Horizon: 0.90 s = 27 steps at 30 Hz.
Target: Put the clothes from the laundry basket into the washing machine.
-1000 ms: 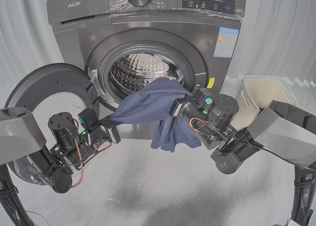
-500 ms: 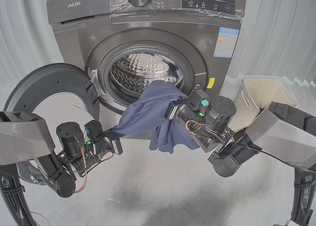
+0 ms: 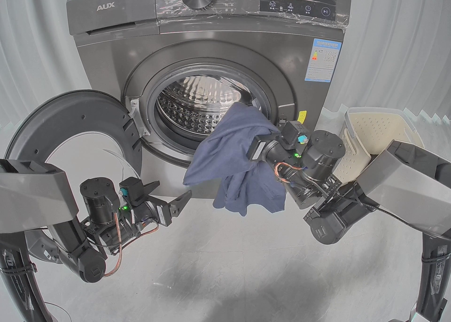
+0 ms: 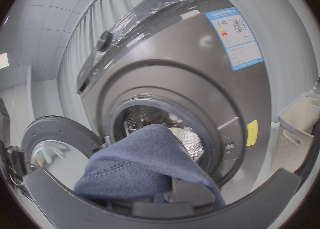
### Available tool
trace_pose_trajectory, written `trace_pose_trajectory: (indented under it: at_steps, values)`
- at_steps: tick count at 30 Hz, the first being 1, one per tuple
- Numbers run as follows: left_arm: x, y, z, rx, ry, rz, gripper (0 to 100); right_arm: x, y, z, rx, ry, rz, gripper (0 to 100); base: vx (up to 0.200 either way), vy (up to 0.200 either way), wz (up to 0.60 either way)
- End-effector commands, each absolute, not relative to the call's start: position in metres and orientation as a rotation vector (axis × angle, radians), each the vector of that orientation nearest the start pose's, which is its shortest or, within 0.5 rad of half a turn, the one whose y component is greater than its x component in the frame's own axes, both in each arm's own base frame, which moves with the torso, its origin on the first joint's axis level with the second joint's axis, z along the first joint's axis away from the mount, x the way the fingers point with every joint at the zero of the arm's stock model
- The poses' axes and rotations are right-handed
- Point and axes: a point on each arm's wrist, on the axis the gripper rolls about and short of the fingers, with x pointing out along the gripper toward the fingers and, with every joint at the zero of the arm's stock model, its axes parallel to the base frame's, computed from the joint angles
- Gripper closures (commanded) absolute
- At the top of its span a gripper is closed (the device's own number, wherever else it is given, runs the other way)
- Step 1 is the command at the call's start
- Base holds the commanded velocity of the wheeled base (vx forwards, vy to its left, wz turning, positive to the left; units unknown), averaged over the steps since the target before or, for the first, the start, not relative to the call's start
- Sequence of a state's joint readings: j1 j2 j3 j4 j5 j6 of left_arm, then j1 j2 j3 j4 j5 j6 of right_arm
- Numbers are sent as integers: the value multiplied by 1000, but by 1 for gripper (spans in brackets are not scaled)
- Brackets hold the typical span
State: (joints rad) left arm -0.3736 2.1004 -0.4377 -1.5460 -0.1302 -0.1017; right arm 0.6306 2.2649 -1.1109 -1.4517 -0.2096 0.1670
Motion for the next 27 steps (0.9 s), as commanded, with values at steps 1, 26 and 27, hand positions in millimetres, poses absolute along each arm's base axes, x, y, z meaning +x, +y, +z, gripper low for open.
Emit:
trace_pose_trajectory:
  at_steps: [1, 26, 27]
  values:
    - [289, -117, 68, -88, 132, -501, 0, 354, 242, 130, 279, -236, 424, 100, 0, 0, 0]
    - [273, -163, 112, -114, -29, -751, 0, 328, 269, 110, 255, -157, 520, 100, 0, 0, 0]
    - [276, -164, 109, -112, -23, -751, 0, 328, 269, 110, 254, -156, 521, 100, 0, 0, 0]
